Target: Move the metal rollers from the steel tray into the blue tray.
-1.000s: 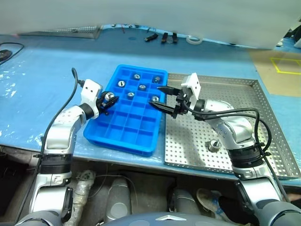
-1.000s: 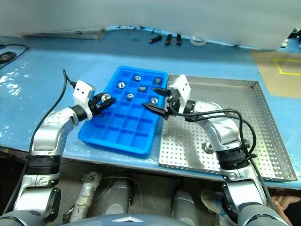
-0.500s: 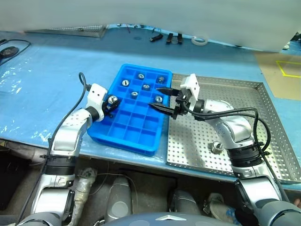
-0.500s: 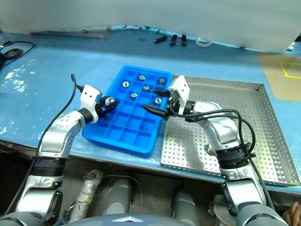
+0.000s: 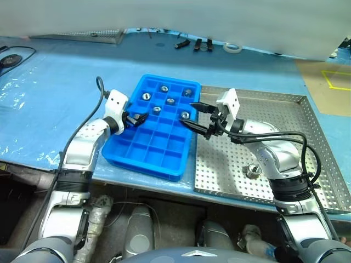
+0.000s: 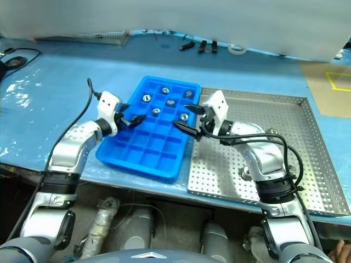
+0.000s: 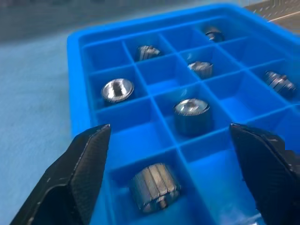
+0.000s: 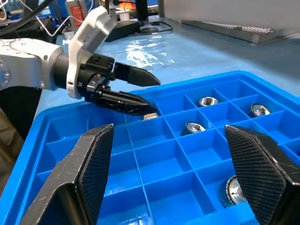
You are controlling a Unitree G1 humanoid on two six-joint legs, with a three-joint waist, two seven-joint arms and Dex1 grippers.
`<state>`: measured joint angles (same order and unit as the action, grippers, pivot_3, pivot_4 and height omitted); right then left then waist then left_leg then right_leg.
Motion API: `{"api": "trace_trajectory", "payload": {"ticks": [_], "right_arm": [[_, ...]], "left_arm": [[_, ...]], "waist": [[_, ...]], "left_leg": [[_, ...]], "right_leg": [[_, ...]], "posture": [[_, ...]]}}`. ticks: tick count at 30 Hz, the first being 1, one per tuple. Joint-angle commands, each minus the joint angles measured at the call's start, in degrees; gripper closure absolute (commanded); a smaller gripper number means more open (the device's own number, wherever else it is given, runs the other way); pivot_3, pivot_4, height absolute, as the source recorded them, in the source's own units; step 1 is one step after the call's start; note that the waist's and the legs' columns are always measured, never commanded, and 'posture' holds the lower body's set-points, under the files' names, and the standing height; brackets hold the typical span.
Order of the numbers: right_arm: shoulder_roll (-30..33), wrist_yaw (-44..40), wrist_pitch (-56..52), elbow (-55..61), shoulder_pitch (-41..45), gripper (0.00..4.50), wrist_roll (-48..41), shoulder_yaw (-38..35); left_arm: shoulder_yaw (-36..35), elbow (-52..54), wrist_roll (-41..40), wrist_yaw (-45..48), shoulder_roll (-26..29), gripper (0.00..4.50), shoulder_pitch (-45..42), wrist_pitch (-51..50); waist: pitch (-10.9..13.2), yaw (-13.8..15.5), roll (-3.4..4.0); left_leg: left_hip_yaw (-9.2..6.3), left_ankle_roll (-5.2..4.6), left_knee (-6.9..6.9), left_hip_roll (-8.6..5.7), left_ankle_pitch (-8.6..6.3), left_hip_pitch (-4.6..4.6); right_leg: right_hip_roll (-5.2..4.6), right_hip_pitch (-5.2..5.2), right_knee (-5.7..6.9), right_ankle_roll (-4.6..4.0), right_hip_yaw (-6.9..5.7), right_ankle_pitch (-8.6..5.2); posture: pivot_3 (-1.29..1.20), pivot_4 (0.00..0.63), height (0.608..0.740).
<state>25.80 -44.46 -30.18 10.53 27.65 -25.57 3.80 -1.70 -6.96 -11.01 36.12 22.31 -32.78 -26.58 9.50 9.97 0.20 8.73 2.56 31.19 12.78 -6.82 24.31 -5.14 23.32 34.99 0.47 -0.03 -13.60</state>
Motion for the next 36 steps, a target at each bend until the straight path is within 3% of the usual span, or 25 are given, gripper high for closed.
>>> {"api": "trace_trajectory", "payload": {"ticks": [1,6,11,23,31,36], "right_arm": [[1.5,1.0,-0.8,4.2,-1.1,0.54,-1.8,-3.7],[3.8,4.6,-2.1,7.8,-6.3,0.54,-1.4,-8.3],[4.9,10.4,-4.2,15.9,-14.5,0.54,-1.9,-15.0],[-1.3,22.5,-8.2,41.8,-46.6,0.54,-6.4,-33.9],[-9.0,23.7,-1.7,49.5,-68.9,0.54,-7.9,-35.1],[-9.2,26.2,4.1,49.5,-74.0,0.54,-7.8,-32.4]], "left_arm": [[0.6,0.1,-3.6,4.1,-1.3,0.24,-4.2,1.3],[7.1,-5.6,-5.4,12.2,-9.1,0.24,-11.9,3.1],[14.6,-14.0,-4.0,22.6,-14.6,0.24,-17.4,6.4],[23.4,-35.9,2.7,40.5,-22.7,0.24,-25.7,18.9],[24.1,-47.9,8.2,40.4,-28.0,0.24,-28.6,27.0],[23.4,-53.4,11.4,36.0,-29.9,0.24,-29.8,29.9]], "waist": [[0.0,0.0,0.00],[0.0,-0.2,-0.01],[0.0,-3.0,-0.01],[0.0,-10.3,0.06],[-0.1,-14.1,0.07],[-0.1,-17.5,0.04]], "left_leg": [[0.00,0.00,0.00,0.00,0.00,0.00],[0.03,-0.01,0.04,-0.10,0.00,0.00],[0.07,-0.08,0.05,-0.10,-0.03,-0.03],[0.67,-0.70,0.01,-0.12,-0.42,-0.39],[1.07,-0.98,0.11,-0.36,-0.61,-0.51],[1.16,-1.32,0.15,-0.81,-0.85,-0.36]], "right_leg": [[0.00,0.00,0.00,-0.01,0.01,0.00],[-0.03,-0.07,0.00,-0.01,0.11,0.00],[-0.03,-0.06,-0.01,0.22,0.16,0.13],[-0.04,-0.12,-0.29,0.08,0.35,0.01],[-0.21,-0.05,-0.41,0.86,0.96,-0.29],[-0.51,0.02,-0.62,1.23,1.25,-0.37]], "posture": [[0.07,0.150,0.740],[-0.06,0.150,0.740],[-0.27,0.150,0.740],[-0.63,0.150,0.740],[-0.74,0.150,0.740],[-0.77,0.150,0.740]]}}
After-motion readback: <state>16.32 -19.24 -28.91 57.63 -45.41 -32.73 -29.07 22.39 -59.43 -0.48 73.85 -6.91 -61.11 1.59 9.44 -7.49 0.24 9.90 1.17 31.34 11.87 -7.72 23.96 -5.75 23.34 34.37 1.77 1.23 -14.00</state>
